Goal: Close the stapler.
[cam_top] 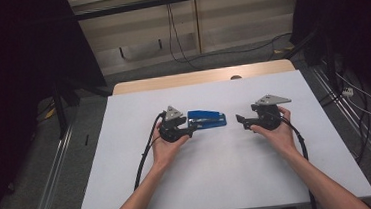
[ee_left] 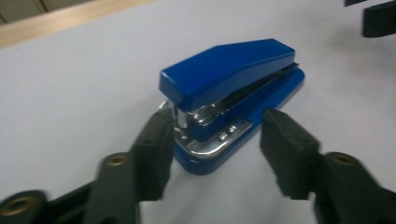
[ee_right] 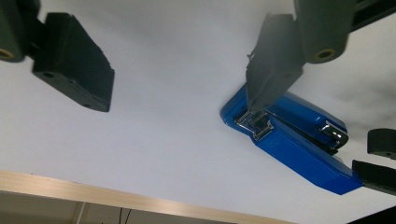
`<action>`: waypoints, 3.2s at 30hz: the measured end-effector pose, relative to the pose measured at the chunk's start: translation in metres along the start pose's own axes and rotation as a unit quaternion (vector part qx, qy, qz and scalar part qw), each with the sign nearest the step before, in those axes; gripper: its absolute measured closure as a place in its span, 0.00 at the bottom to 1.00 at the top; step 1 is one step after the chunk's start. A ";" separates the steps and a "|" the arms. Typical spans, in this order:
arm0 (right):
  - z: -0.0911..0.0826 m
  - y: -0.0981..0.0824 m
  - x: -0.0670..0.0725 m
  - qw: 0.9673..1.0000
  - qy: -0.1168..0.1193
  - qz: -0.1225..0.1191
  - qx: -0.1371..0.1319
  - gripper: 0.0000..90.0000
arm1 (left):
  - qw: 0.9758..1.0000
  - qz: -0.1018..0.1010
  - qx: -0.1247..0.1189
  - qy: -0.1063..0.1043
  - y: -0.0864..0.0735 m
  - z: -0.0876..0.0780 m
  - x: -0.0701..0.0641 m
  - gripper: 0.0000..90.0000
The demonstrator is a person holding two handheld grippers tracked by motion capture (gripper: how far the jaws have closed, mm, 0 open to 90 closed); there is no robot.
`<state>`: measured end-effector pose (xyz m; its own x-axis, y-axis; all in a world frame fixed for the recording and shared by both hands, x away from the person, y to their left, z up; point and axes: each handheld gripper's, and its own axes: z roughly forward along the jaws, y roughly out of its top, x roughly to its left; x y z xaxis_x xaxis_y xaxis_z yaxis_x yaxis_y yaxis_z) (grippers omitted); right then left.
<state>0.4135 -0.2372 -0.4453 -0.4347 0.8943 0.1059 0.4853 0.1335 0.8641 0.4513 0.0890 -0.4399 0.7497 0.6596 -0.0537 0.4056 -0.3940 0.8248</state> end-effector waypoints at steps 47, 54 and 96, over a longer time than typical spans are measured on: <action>-0.057 -0.013 0.007 0.999 -0.032 0.002 -0.039 0.03 | 0.994 -0.032 -0.087 0.059 -0.029 -0.104 0.014 0.05; -0.069 -0.017 0.005 0.998 -0.047 -0.003 -0.034 0.03 | 0.994 -0.028 -0.083 0.066 -0.038 -0.118 0.014 0.05; -0.124 -0.062 0.018 0.996 -0.068 0.007 -0.050 0.03 | 0.994 -0.038 -0.067 0.075 -0.093 -0.164 -0.009 0.05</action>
<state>0.2818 -0.2818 -0.4357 -0.3190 0.9461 0.0564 0.4103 0.0842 0.9081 0.3207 0.2251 -0.4238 0.6298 0.7756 -0.0424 0.3774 -0.2578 0.8894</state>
